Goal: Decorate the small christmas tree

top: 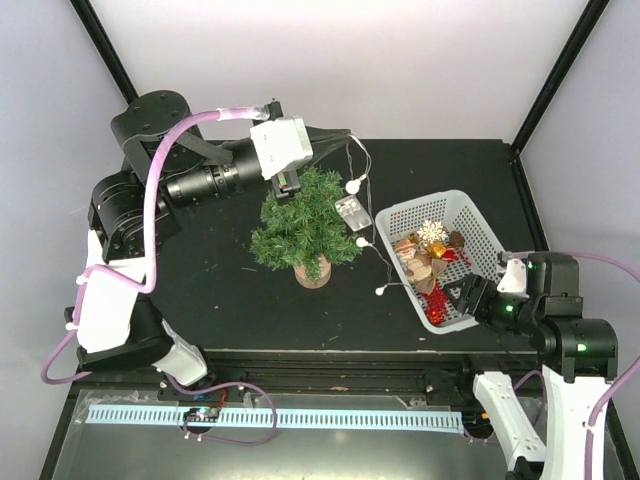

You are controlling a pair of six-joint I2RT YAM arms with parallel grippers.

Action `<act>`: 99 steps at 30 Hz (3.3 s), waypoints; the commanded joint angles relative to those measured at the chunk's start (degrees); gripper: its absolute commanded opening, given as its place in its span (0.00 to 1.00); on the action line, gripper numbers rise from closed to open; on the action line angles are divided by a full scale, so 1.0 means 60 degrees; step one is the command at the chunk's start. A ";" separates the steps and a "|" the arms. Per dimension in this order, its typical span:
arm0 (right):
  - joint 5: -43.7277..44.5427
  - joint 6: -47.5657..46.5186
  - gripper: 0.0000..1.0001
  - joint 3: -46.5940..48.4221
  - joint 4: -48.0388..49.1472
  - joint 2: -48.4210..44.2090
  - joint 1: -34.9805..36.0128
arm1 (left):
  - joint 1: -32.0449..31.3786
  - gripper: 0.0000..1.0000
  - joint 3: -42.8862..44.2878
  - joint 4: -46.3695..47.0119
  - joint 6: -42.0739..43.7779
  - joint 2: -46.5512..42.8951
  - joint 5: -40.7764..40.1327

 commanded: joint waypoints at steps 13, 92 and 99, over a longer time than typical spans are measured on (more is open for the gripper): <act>-0.2005 0.2549 0.72 -0.2780 0.1842 0.0214 0.0048 | -0.0050 0.02 0.0267 0.0382 0.0125 0.0039 -0.0505; 1.0170 0.3642 0.74 -0.3137 0.3790 0.4082 1.1525 | 0.0696 0.02 -0.0197 0.0228 0.0089 -0.0098 -0.0011; 1.0949 0.3734 0.75 -0.2795 0.3809 0.4515 1.1093 | 0.0706 0.02 -0.0179 0.0235 -0.0021 -0.0250 0.0140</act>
